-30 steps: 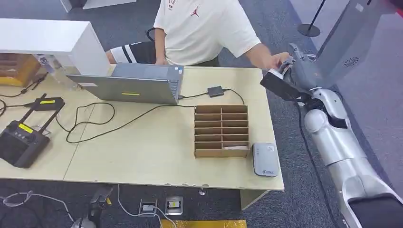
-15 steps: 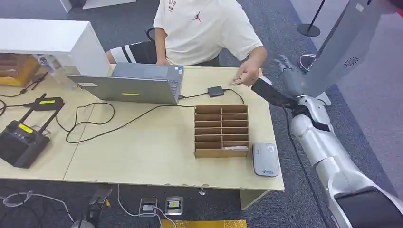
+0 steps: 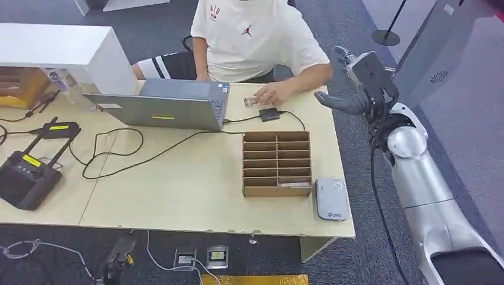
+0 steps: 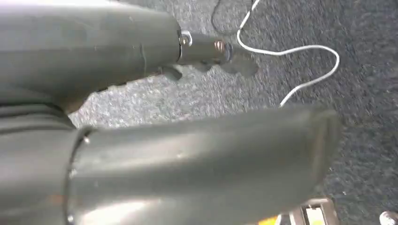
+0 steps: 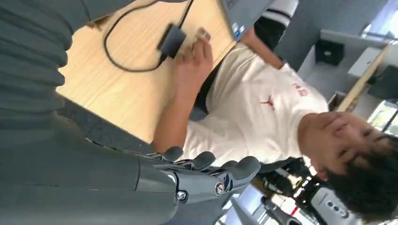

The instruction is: Pass the card to the sensor for recognition and then transmit it.

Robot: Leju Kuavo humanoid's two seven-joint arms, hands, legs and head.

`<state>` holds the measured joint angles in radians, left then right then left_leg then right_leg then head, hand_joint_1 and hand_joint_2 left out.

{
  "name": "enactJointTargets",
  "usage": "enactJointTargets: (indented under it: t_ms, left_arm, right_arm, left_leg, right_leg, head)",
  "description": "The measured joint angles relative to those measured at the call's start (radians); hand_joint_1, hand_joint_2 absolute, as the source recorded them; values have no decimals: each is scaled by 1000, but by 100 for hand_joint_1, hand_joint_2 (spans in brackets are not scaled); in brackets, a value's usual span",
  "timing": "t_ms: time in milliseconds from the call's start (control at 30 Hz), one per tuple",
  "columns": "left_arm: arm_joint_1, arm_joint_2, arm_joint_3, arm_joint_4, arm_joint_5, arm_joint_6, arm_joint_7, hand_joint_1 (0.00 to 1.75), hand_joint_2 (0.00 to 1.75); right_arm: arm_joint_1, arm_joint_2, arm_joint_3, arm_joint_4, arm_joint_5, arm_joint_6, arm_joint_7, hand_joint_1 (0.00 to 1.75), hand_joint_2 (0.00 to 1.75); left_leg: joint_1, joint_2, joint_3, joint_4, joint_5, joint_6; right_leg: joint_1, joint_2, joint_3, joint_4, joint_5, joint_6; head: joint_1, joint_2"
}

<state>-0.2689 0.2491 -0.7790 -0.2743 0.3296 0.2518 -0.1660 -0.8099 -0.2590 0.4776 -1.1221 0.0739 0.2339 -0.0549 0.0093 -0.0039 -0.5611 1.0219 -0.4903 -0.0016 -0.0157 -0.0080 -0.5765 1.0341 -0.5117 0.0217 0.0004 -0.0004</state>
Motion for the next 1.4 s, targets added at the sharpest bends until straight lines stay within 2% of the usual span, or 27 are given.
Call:
enactJointTargets:
  t_ms: [233,367,500,600,833,1067,1200,1400]
  left_arm:
    - [17,3,10,0,5,10,-21,0,0]
    - [32,3,19,0,15,22,-45,0,0]
    - [57,0,27,2,21,34,-76,0,0]
    - [63,-3,31,3,21,34,-77,0,0]
    - [63,-6,33,4,18,35,-76,0,0]
    - [63,-13,33,5,9,34,-38,0,0]
    - [62,-15,33,5,5,26,-27,0,0]
    - [62,-15,33,5,4,19,-19,0,0]
  right_arm:
    - [124,-55,-27,-312,-49,51,64,0,175]
    - [186,-94,-27,-431,77,62,93,0,175]
    - [277,-125,-22,-510,204,42,103,0,175]
    - [334,-139,-14,-539,234,36,106,0,175]
    - [404,-162,7,-559,297,6,111,0,175]
    - [484,-173,60,-466,632,-147,130,0,175]
    - [502,-179,88,-403,695,-158,143,0,175]
    - [505,-187,119,-359,748,-140,160,0,175]
  left_leg:
    - [0,0,0,0,0,0]
    - [0,0,0,0,0,0]
    - [0,1,0,0,-1,-1]
    - [0,0,0,0,-1,-1]
    - [0,0,0,0,-1,-1]
    - [0,0,-1,0,-1,-1]
    - [0,0,-1,0,-1,-1]
    - [0,0,-1,0,-1,-1]
  right_leg:
    - [0,0,0,0,0,0]
    - [0,1,0,0,0,0]
    - [0,2,0,-1,0,0]
    - [0,1,0,-1,0,0]
    - [0,2,0,0,0,0]
    - [0,1,0,0,0,0]
    - [0,1,-1,0,0,0]
    - [0,2,-1,0,0,0]
  head:
    - [0,0]
    - [0,0]
    - [0,0]
    - [0,0]
    - [0,0]
    - [0,0]
    - [0,0]
    - [0,0]
